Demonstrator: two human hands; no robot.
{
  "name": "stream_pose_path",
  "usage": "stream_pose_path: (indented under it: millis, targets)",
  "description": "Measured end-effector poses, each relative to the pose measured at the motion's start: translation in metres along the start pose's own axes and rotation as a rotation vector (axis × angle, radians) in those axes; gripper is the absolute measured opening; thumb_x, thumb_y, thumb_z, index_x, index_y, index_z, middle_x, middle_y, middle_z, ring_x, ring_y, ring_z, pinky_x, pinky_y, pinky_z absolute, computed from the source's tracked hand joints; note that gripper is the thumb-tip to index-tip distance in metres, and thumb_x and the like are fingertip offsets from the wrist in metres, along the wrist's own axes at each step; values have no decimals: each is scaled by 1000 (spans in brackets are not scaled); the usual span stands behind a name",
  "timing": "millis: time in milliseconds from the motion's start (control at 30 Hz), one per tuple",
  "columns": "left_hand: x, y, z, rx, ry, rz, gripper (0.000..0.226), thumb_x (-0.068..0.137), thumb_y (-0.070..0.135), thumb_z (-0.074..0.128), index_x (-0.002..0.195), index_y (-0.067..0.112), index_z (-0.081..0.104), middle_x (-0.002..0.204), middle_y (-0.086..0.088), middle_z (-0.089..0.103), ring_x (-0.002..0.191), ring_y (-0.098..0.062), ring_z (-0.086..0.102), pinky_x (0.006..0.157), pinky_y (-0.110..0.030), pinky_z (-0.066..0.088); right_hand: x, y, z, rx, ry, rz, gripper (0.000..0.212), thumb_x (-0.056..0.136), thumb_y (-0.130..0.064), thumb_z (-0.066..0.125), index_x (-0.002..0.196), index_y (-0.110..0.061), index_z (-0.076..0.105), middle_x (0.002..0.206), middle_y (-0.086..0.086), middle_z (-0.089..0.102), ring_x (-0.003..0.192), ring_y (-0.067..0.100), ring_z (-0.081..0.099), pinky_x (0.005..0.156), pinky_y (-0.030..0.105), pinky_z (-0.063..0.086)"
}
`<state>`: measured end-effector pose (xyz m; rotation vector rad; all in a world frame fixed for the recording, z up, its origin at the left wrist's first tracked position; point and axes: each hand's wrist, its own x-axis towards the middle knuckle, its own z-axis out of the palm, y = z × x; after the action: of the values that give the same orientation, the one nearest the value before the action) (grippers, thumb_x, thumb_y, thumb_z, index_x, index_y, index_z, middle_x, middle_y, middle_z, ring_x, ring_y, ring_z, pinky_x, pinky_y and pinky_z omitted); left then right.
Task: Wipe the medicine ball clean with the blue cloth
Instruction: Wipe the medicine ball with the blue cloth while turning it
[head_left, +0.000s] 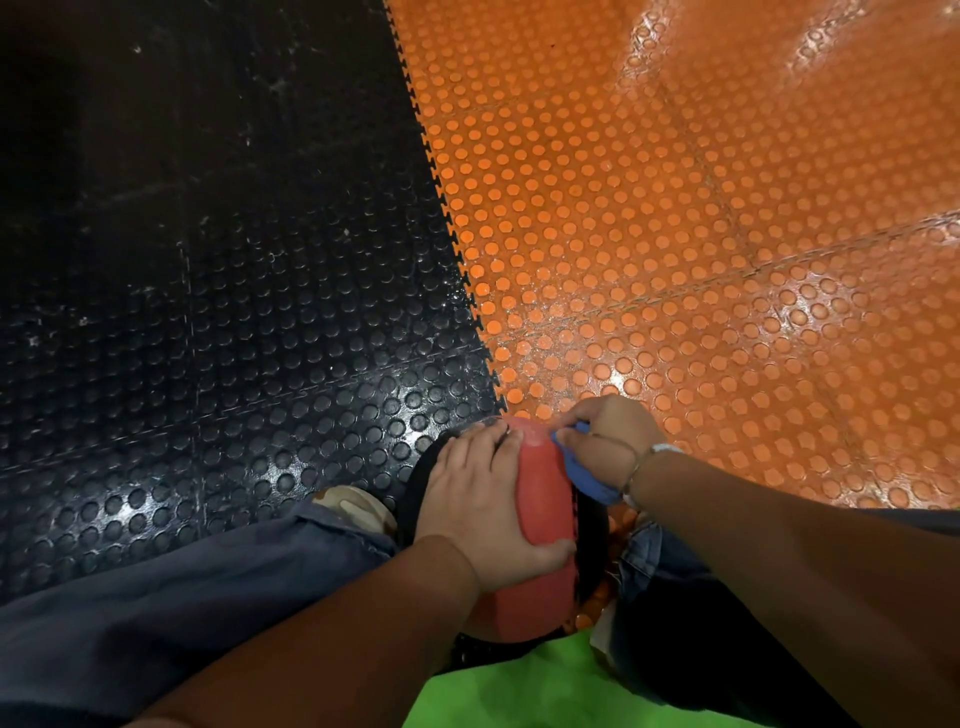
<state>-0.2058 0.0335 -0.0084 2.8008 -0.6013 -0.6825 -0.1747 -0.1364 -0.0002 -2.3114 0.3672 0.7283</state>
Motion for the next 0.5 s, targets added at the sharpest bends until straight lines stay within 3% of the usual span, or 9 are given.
stream_pose_path:
  millis: [100, 200, 300, 367, 467, 500]
  targets:
    - [0, 1, -2, -23, -52, 30, 122, 49, 92, 33, 149, 26, 15, 155, 7, 11, 143, -15, 5, 119, -37, 2, -2, 6, -2, -41, -14, 59, 16, 90, -21, 55, 93, -21, 71, 101, 0, 67, 85, 14, 55, 73, 21, 42]
    - [2, -2, -9, -167, 45, -238, 121, 52, 96, 39, 148, 26, 19, 154, 5, 16, 144, -17, 11, 117, -38, 0, -6, 7, 0, -44, -37, 92, 20, 90, -28, 57, 104, -18, 66, 106, 2, 65, 91, 17, 57, 76, 23, 43]
    - [7, -4, -12, -124, -57, -385, 125, 55, 93, 45, 151, 20, 12, 158, -1, 14, 145, -19, 12, 118, -41, -4, -9, 2, 1, -77, -63, 101, 29, 92, -31, 53, 104, -7, 65, 94, 8, 63, 85, 21, 57, 70, 25, 44]
    - [7, -2, -10, -121, -80, -369, 123, 56, 91, 47, 150, 18, 16, 155, -3, 21, 144, -21, 17, 119, -43, 0, -15, -8, 3, -134, -63, 8, 25, 93, -30, 51, 105, -14, 66, 99, 4, 64, 89, 19, 56, 71, 23, 41]
    - [7, 0, -7, -126, -45, -348, 116, 58, 85, 52, 148, 17, 21, 149, -5, 27, 141, -22, 20, 118, -43, 7, -21, -19, 12, -281, -31, -180, 23, 91, -34, 51, 107, -30, 67, 110, -2, 65, 104, 19, 56, 87, 29, 48]
    - [6, 1, -7, -121, -44, -344, 116, 58, 84, 53, 148, 17, 21, 148, -4, 27, 140, -23, 20, 118, -42, 7, -18, -17, 11, -255, -20, -156, 21, 90, -34, 53, 106, -31, 68, 111, -2, 66, 104, 18, 57, 88, 30, 49]
